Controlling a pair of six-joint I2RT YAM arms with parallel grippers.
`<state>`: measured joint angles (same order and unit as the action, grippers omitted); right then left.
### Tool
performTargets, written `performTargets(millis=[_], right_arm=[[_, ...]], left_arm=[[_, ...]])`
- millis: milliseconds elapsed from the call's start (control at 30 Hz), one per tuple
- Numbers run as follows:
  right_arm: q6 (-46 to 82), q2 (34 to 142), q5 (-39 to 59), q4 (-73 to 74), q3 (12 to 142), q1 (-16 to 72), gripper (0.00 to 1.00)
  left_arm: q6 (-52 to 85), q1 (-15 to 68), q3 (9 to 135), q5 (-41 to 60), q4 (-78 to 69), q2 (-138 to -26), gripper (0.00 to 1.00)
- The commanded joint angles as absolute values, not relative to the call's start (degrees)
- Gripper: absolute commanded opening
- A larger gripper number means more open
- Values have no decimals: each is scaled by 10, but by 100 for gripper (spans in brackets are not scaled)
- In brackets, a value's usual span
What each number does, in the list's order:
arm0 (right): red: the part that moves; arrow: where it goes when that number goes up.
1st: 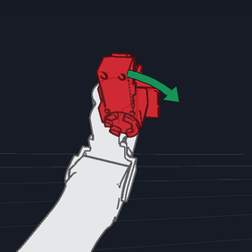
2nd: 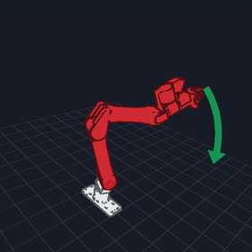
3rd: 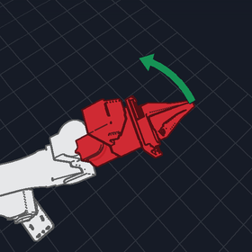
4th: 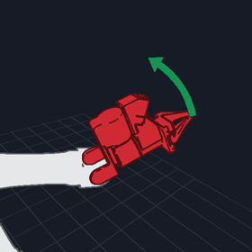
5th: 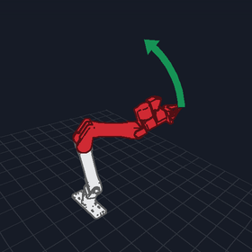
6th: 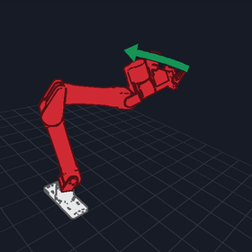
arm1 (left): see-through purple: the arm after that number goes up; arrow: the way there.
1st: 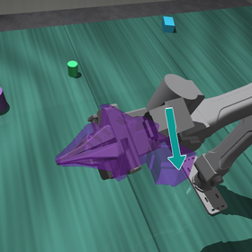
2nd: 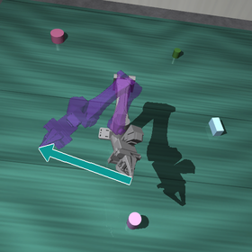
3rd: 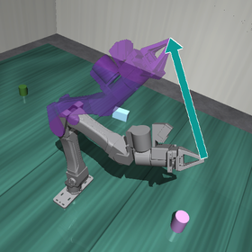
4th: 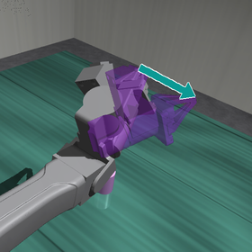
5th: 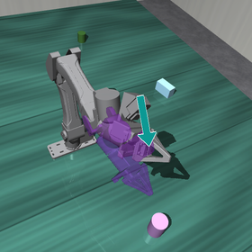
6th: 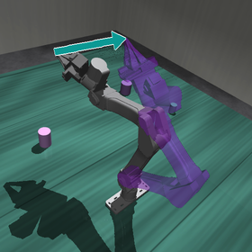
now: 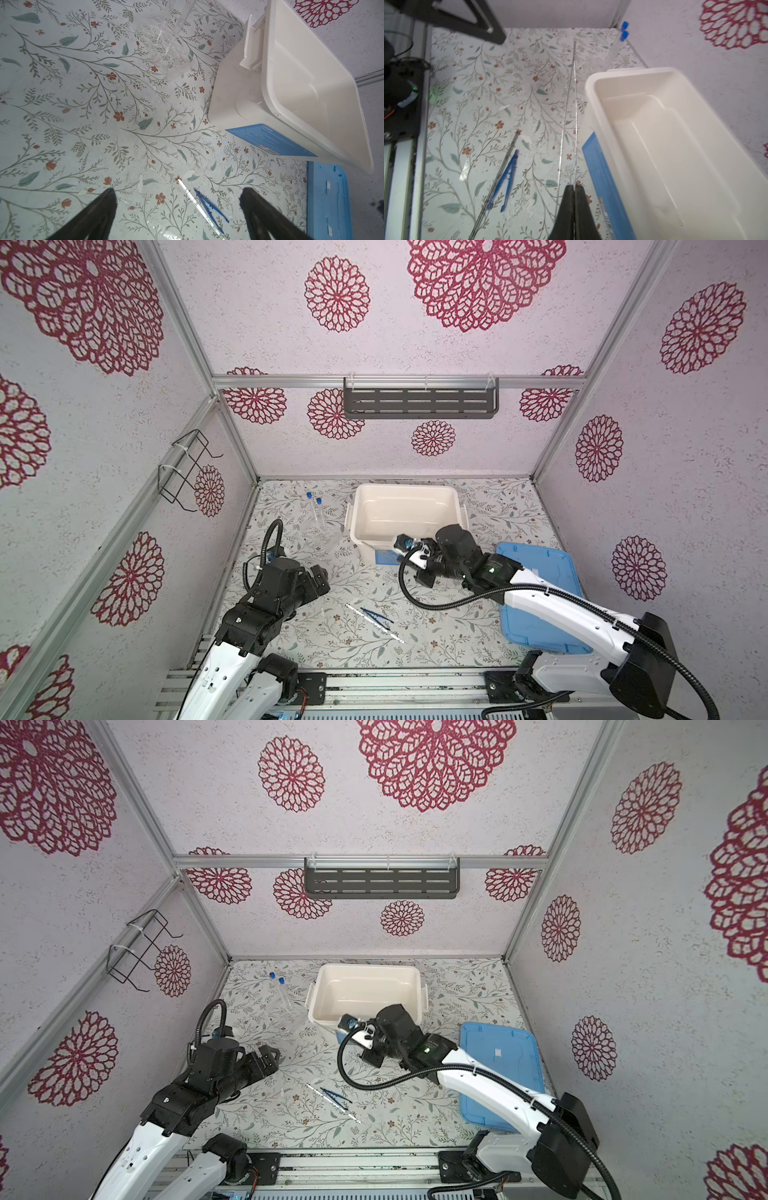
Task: Organize the chemistry lab equipment
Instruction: 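Carry the steel tweezers with the right gripper over the white bin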
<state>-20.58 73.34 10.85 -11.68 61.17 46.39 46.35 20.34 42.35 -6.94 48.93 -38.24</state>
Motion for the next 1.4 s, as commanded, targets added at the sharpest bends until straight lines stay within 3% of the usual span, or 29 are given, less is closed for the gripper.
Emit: performTargets(millis=[0,467,667,967,1367], right_arm=[[-178,753,141,-136,667,414,1],[-293,985,136,-305,917,340,0],[-274,1077,141,-322,965,336,0],[-90,1149,-10,-233,972,388,1],[149,1204,-24,-196,979,424,1]], left_arm=[[467,199,438,-71,483,-379,97],[468,199,447,-66,486,-387,97],[471,199,440,-65,483,-388,97],[474,198,430,-59,472,-400,97],[473,198,418,-55,473,-392,98]])
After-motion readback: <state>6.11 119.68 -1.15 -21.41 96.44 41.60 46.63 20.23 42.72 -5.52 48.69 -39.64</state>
